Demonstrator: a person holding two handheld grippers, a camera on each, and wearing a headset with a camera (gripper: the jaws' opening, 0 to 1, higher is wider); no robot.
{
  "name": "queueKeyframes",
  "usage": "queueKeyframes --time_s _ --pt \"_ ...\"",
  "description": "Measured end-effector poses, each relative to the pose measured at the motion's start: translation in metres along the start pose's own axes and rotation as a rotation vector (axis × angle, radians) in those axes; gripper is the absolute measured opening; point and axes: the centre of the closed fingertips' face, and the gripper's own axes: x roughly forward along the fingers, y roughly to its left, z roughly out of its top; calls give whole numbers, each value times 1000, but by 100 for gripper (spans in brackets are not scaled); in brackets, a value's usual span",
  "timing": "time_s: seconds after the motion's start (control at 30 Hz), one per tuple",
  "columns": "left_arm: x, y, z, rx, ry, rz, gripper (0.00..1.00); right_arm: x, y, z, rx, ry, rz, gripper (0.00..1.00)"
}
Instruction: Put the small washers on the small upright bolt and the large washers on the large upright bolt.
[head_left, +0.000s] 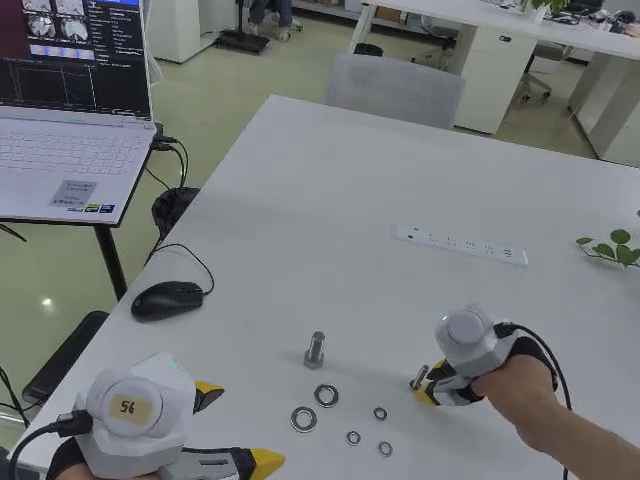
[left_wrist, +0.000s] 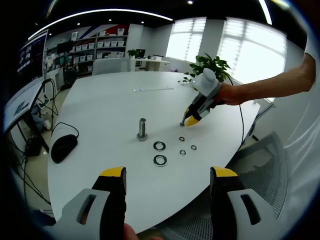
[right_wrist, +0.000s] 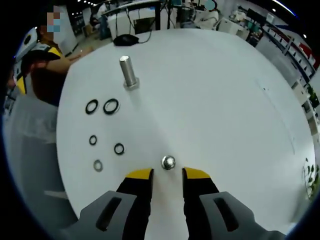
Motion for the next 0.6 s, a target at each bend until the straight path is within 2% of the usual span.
queueKeyframes --time_s 0.17,0.27,0.3,0.47,0.6 --pt "3 -5 1 12 4 -14 68 -7 1 -16 57 -15 -22 31" --pt "4 -7 0 17 9 -22 68 -14 7 -25 143 -52 -44 33" --pt "4 -8 -1 17 11 -23 68 -15 12 -27 148 -67 -40 33" --pt "6 -10 -1 22 14 -32 68 -17 39 -54 159 -68 -37 33" --pt "6 -11 2 31 14 -39 68 -17 57 -62 156 -67 -26 33"
